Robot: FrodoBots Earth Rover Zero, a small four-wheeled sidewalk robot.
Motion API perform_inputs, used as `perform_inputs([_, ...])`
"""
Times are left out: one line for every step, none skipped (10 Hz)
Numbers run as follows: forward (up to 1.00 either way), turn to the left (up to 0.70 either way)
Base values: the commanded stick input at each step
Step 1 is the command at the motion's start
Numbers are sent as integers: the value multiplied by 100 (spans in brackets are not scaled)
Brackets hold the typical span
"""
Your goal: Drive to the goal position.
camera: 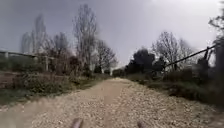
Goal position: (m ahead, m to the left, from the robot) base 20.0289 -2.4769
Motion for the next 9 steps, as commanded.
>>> perform_inputs([85,0])
perform_inputs([85,0])
perform_inputs([85,0])
perform_inputs([85,-1])
perform_inputs([85,-34])
perform_inputs([85,-34])
perform_inputs([85,-34])
perform_inputs([85,-14])
perform_inputs([85,0])
